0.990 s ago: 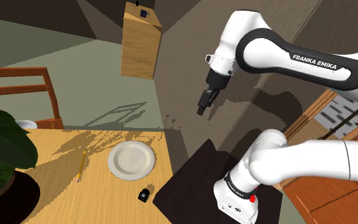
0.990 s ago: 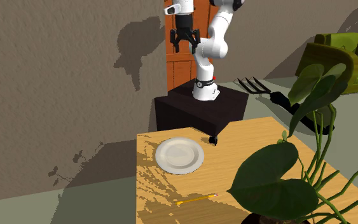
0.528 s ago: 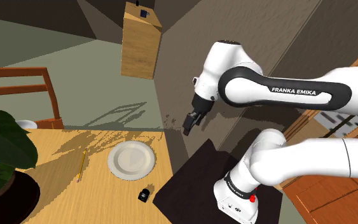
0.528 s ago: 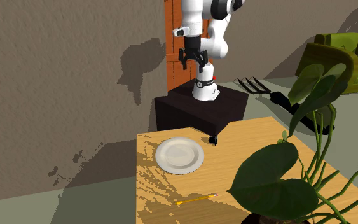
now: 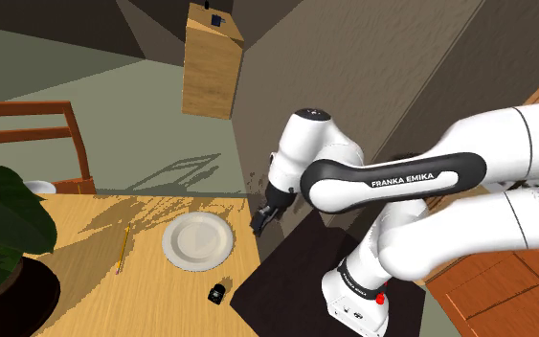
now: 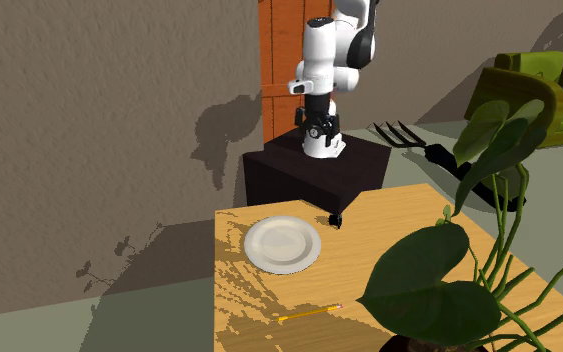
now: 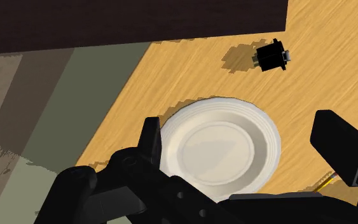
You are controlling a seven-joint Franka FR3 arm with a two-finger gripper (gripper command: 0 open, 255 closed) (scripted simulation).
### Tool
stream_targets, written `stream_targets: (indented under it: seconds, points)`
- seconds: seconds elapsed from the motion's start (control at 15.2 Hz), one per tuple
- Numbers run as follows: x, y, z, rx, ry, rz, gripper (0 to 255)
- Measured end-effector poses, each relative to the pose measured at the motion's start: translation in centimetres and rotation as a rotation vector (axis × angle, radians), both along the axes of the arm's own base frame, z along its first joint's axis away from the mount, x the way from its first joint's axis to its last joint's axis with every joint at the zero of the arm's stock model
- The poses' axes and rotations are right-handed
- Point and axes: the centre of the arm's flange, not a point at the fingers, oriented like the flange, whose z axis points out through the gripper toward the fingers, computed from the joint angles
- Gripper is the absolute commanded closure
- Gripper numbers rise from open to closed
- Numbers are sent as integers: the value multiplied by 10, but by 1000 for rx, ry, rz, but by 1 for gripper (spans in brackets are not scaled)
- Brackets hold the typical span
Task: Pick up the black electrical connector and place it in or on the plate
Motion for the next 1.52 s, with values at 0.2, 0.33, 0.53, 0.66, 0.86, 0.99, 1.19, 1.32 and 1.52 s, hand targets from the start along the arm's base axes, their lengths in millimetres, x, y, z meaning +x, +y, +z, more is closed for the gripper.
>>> stream_targets:
  seconds: [0.2, 0.33, 0.53, 0.66, 0.86, 0.99, 1.19, 1.32, 1.52]
  points:
    - [-2, 23, -35, -7, -3, -25, 0]
    - [-1, 35, -57, -13, -5, -43, 0]
    - [0, 60, -90, -20, -9, -67, 0]
    - [1, 72, -111, -27, -12, -85, 0]
    - [6, 89, -147, -28, -10, -128, 0]
    - [7, 103, -172, -29, -12, -137, 0]
    - [10, 124, -199, -33, -19, -154, 0]
    - [10, 125, -214, -37, -20, -158, 0]
    - [9, 127, -232, -38, -21, -159, 0]
